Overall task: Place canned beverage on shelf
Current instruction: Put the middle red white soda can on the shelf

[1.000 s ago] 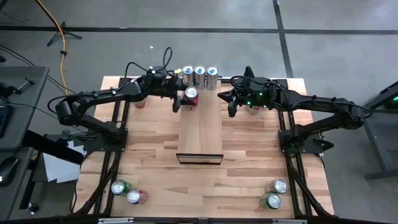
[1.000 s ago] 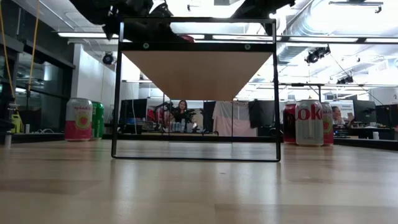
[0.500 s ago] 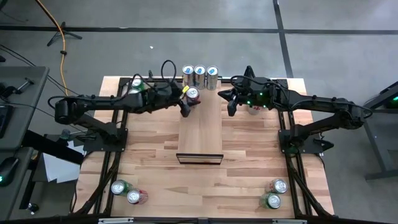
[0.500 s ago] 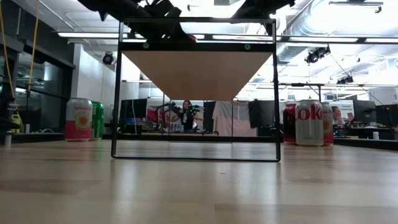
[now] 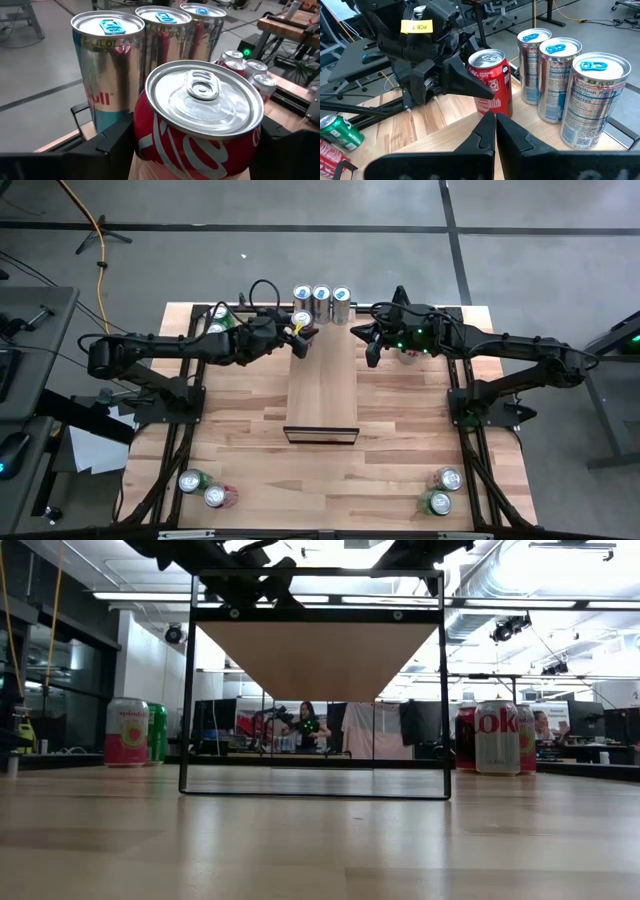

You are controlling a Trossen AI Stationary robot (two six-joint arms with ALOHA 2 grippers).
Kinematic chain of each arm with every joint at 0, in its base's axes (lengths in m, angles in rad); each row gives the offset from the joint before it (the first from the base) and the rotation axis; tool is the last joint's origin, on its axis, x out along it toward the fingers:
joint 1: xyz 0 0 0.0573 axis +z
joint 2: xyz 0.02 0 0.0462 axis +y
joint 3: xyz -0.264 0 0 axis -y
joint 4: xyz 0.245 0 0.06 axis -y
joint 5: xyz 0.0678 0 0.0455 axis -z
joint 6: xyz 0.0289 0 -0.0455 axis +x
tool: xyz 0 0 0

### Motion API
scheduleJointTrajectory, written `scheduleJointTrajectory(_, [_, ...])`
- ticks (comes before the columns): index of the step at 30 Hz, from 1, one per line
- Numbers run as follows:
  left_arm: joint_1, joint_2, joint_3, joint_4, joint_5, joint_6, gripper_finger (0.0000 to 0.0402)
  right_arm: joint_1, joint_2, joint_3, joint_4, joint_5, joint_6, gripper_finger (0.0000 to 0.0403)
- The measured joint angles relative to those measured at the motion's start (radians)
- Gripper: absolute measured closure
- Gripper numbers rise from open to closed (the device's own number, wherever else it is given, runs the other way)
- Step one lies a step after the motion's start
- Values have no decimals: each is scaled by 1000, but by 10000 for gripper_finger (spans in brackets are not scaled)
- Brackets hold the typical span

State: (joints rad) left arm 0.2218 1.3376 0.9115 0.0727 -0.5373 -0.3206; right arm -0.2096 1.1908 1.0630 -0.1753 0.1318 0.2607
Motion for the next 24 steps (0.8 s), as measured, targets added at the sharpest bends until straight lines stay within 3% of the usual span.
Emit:
scheduleJointTrajectory(16, [13,75,4,57,7,20,121,0,0,0,0,0,0,403])
scheduleJointTrajectory(24, [13,30,25,57,13,149,102,0,0,0,0,0,0,403])
